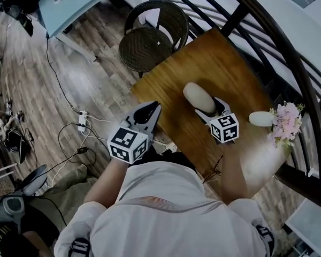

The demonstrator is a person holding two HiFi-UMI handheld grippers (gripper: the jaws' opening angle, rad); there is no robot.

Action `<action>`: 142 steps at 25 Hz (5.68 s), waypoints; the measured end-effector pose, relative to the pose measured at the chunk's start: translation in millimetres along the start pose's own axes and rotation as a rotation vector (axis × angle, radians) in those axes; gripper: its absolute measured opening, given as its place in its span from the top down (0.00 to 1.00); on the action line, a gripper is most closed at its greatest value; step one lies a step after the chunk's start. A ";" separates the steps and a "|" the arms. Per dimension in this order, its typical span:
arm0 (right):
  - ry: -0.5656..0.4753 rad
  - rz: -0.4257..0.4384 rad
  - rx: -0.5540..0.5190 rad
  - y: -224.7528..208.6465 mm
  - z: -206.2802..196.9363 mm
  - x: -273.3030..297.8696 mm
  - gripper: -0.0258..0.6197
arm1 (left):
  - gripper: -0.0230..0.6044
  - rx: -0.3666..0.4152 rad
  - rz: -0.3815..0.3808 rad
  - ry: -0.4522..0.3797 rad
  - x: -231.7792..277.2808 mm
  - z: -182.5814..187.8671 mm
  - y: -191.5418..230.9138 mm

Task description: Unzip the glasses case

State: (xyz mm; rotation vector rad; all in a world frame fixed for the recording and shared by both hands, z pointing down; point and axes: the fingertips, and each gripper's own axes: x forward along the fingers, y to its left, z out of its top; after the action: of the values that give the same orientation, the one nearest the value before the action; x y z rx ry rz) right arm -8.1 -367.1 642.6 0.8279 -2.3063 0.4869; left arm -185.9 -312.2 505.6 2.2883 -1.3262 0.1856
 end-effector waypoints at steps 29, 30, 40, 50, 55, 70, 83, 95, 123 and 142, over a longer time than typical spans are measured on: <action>-0.697 0.438 0.523 97.2 107.7 -247.4 0.29 | 0.51 0.001 -0.659 -0.246 -47.1 67.4 -163.7; -0.709 0.514 0.548 105.8 111.3 -251.8 0.29 | 0.50 0.003 -0.718 -0.267 -51.6 70.3 -170.9; -0.706 1.109 0.701 182.3 130.4 -280.7 0.29 | 0.45 0.039 -1.093 -0.348 -86.1 97.6 -223.4; -0.499 1.340 0.754 222.0 120.3 -264.4 0.29 | 0.45 0.080 -1.267 -0.302 -106.5 91.7 -260.1; -0.506 1.362 0.822 218.6 123.7 -262.0 0.28 | 0.45 -0.003 -1.212 -0.318 -99.5 97.3 -252.6; -0.389 0.442 0.119 169.7 81.7 -235.7 0.36 | 0.45 -0.264 -0.805 -0.263 -38.7 118.1 -194.2; -0.195 0.123 -0.146 163.6 75.0 -195.6 0.68 | 0.45 -0.293 -0.672 -0.223 -18.3 109.5 -183.4; -0.182 0.014 -0.183 148.5 60.6 -183.5 0.88 | 0.46 -0.157 -0.554 -0.211 -16.9 97.0 -182.8; -0.035 -0.223 -0.588 126.9 40.6 -173.9 0.88 | 0.51 0.306 -0.582 0.206 -14.9 6.1 -200.6; -0.120 -0.291 -0.713 143.7 69.7 -195.0 0.88 | 0.51 0.706 -0.467 0.451 -6.7 -72.1 -189.4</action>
State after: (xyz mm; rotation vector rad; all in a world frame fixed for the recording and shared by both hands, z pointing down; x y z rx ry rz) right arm -17.1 -213.5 443.0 0.8084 -2.1693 -0.5029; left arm -20.4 -195.0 501.7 2.7978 -0.5066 1.0713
